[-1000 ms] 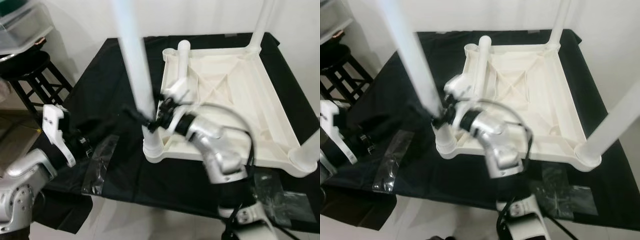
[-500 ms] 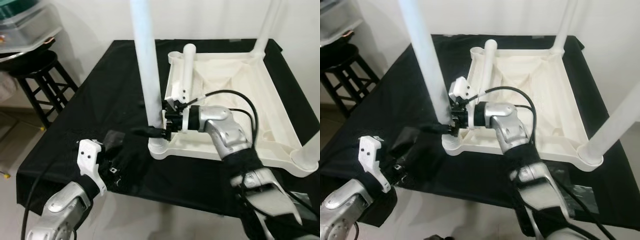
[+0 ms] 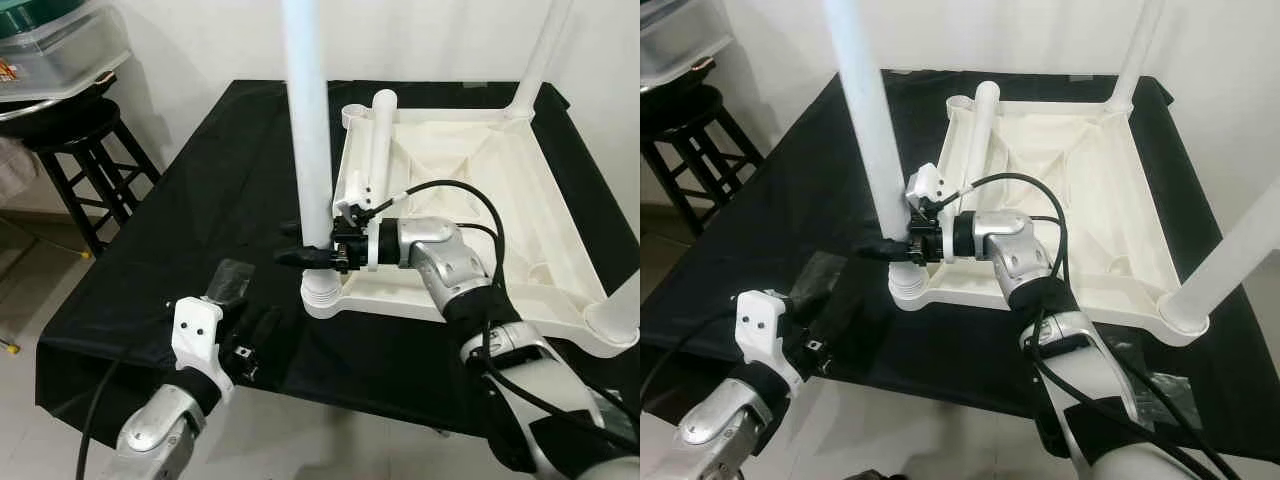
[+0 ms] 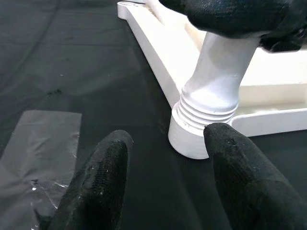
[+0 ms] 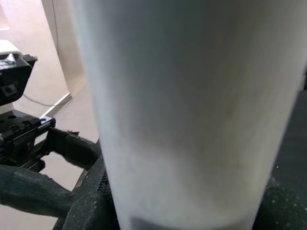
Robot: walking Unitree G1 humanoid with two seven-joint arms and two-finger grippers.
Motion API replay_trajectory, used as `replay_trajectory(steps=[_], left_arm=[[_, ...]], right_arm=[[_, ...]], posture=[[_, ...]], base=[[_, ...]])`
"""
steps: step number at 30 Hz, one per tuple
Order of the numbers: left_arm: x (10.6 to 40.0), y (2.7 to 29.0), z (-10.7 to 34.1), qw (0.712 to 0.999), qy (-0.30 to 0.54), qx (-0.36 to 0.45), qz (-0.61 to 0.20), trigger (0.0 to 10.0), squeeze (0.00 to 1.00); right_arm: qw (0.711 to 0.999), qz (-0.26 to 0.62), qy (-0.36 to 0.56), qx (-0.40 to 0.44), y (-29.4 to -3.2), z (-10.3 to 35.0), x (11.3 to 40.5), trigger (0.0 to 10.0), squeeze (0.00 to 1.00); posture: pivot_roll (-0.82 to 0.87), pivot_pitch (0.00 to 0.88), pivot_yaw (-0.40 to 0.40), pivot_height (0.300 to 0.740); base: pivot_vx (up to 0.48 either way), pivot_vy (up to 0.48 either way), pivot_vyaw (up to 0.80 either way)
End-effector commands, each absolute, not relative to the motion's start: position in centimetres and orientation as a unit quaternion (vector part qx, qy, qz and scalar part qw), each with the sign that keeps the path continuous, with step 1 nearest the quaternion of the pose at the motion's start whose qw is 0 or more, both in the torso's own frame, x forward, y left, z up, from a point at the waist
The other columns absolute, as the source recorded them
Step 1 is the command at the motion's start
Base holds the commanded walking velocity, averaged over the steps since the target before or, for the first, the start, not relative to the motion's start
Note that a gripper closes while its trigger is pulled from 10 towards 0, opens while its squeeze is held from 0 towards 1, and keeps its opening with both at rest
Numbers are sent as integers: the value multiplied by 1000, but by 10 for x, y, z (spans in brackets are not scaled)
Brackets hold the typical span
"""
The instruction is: Building children table
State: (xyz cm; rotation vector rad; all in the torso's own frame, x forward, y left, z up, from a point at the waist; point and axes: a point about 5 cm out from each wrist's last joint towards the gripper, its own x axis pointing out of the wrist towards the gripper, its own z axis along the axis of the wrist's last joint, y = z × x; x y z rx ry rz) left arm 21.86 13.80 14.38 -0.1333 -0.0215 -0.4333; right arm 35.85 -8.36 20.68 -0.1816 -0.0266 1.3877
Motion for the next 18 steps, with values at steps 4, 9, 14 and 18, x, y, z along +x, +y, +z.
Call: replay_trajectory(steps=[4, 9, 14, 18], left_arm=[[216, 136, 139, 976, -9, -64, -207, 10000, 0], [220, 136, 133, 979, -4, -34, -199, 10000, 0], [224, 137, 131, 979, 0, -32, -201, 10000, 0], [225, 135, 131, 979, 2, -31, -201, 10000, 0]], right_arm=[[778, 624, 6, -69, -102, 183, 342, 0, 0], [867, 493, 39, -66, -94, 157, 321, 0, 0], [956, 280, 66, -54, -65, 135, 293, 0, 0], [961, 263, 54, -61, -72, 138, 302, 0, 0]], posture=[[-8, 144, 57, 740], [-29, 139, 62, 740], [-43, 138, 76, 740], [-20, 133, 62, 740]], base=[[0, 0, 0], [0, 0, 0], [0, 0, 0], [0, 0, 0]])
